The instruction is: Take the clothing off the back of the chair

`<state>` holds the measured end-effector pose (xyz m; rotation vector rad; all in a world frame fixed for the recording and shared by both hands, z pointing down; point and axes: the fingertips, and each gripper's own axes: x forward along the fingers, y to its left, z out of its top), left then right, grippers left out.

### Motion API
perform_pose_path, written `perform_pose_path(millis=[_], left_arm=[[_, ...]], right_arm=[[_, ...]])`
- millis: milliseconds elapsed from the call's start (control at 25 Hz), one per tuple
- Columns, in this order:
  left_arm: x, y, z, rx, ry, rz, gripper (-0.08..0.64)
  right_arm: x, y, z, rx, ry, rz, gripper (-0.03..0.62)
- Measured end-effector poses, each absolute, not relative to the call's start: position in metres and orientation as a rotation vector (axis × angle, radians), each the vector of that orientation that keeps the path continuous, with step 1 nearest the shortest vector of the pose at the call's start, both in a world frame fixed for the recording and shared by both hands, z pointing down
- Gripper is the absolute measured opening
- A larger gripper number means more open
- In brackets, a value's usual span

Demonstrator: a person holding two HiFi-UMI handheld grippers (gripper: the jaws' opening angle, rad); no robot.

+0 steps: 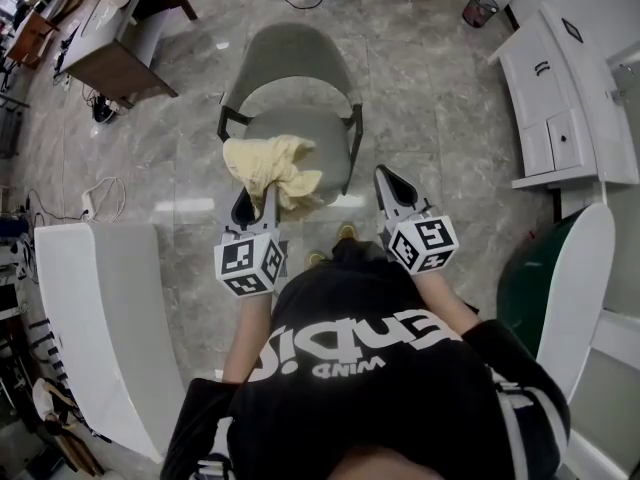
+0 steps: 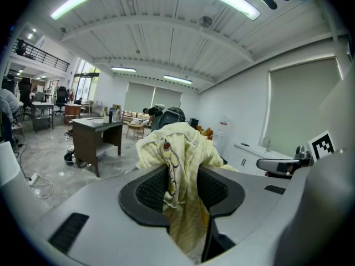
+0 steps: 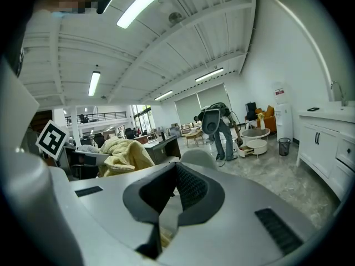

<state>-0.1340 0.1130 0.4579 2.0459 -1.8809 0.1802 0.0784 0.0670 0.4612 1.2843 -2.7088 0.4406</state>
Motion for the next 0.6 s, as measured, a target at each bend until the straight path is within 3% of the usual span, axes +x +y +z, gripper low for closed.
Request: perform_pose_path(millis=[600], left_arm=[[-0.114,0.104,0.457,2.079,-1.835,0.178,0.152]], right_arm=[[0.089,0.065,0.457,1.287,-2.702,0.414,0.014]])
